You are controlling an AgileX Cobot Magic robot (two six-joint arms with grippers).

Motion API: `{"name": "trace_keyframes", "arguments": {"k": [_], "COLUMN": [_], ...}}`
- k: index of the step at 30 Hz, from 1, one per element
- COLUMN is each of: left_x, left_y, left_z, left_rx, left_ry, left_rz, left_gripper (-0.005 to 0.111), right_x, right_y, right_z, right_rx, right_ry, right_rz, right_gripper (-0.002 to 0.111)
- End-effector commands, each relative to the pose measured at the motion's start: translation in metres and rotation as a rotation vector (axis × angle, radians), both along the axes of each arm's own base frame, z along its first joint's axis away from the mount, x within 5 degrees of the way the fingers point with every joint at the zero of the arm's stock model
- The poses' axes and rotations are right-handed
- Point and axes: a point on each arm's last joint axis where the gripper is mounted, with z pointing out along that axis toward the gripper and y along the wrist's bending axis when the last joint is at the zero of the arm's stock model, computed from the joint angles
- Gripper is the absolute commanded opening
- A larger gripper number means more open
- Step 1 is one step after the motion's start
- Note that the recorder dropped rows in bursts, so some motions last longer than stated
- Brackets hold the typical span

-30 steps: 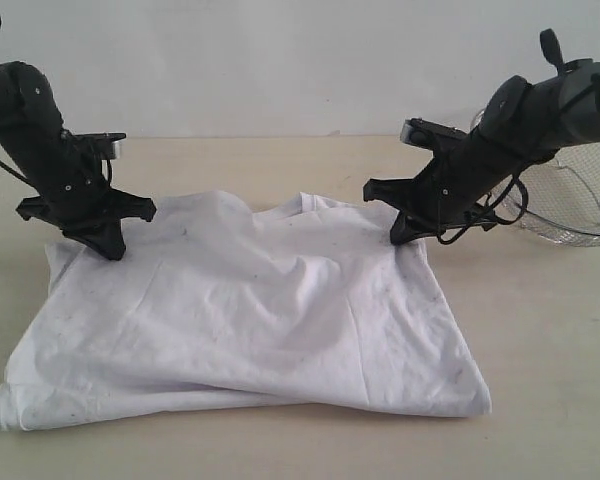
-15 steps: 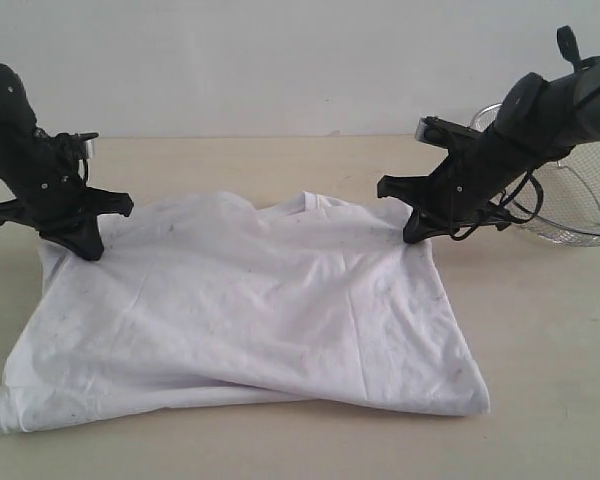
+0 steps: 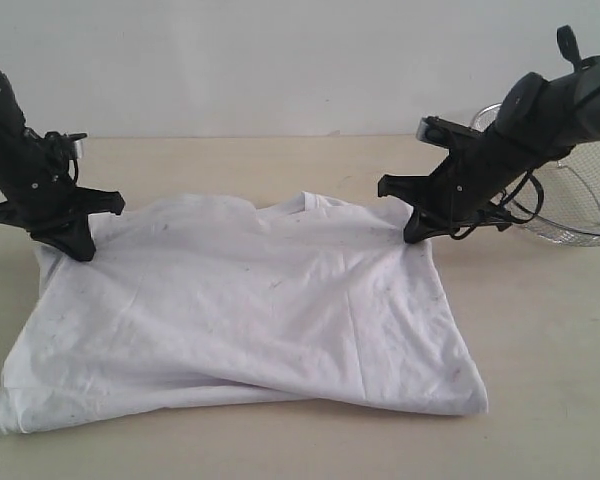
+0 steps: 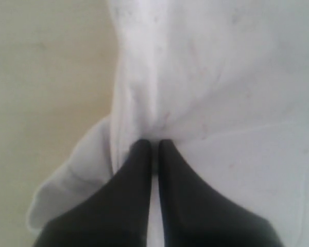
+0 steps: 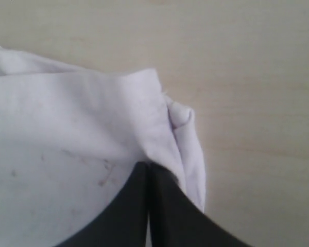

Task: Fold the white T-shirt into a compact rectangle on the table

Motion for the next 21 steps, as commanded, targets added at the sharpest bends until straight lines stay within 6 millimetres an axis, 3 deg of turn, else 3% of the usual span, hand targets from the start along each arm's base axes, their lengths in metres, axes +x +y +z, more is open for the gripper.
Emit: {"name": "trace_keyframes", "arguments": {"k": [1,7,14,18,21], "left_x": [-0.007,-0.012,-0.035,-0.056,-0.077], "left_y": [0.016,0.020,0.016,0.014,0.009], "left_z": [0.012,0.060,0.111,0.121,0.109], "left_rx": [0.062,-0.131,-0.191,-0.190,-0.222], "left_ry": [0.005,-0.081,-0.085,-0.096,-0.089], "left_rz": [-0.029,0.012,-0.024,-0.019,0.001], "left_gripper": [0.004,0.004,0.004,0.004,0.004], "right_x": [-0.002,-0.013,-0.037,-0.062,-0.085], "right_y": [-0.013,-0.011,-0.002,-0.002,-0.002], "right_z": [0.023,0.076,0.108,0.107,0.095], "right_rx": [-0.048,-0.035,0.032,0.048,0.044], "right_ry": [-0.053,-0.123,-0.060,-0.021,0.026], "right_rz": [0.012,0.037,0.113,0.096,0.109], "right_gripper": [0.000,0.000,0.000,0.000,0.000]}}
